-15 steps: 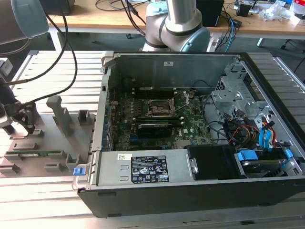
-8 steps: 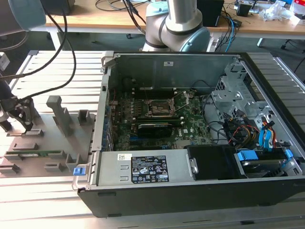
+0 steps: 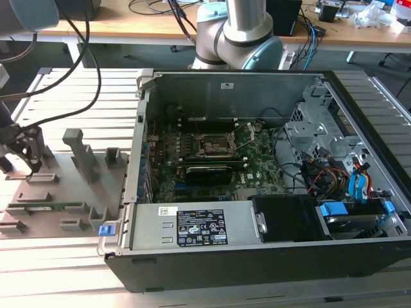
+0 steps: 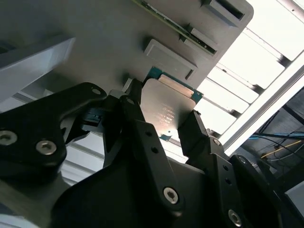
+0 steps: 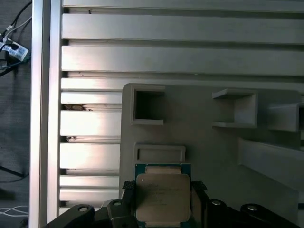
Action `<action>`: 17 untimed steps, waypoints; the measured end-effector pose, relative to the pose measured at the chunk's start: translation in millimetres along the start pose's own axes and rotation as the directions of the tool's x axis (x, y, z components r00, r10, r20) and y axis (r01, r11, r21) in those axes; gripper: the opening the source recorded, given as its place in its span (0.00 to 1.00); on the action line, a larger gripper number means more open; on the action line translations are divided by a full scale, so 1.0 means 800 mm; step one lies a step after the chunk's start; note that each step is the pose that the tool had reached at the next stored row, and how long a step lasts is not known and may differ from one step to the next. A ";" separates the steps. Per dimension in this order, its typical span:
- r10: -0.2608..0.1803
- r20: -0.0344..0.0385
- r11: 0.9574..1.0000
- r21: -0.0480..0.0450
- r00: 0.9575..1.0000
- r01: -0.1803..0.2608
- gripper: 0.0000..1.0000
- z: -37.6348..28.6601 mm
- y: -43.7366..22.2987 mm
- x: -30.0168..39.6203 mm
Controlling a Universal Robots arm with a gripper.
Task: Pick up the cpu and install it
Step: 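Pick up the cpu and move it towards the insertion slot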
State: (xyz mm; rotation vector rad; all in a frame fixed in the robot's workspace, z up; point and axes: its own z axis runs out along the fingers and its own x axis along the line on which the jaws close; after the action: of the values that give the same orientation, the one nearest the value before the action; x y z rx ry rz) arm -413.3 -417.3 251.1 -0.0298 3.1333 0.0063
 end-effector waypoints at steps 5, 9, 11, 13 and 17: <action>0.000 0.000 1.000 0.000 1.000 0.000 0.55 -0.0079 0.0000 -0.0001; 0.000 0.000 1.000 0.000 1.000 0.000 0.55 -0.0190 0.0001 -0.0002; 0.000 0.000 1.000 0.000 1.000 0.000 0.55 -0.0284 0.0002 -0.0003; 0.000 0.000 1.000 0.000 1.000 0.000 0.55 -0.0322 0.0002 -0.0003; 0.000 0.000 1.000 0.000 1.000 0.000 0.55 -0.0471 0.0003 -0.0004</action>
State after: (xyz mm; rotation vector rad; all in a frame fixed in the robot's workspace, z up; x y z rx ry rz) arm -413.2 -417.2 288.8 -0.0298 3.1332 0.0063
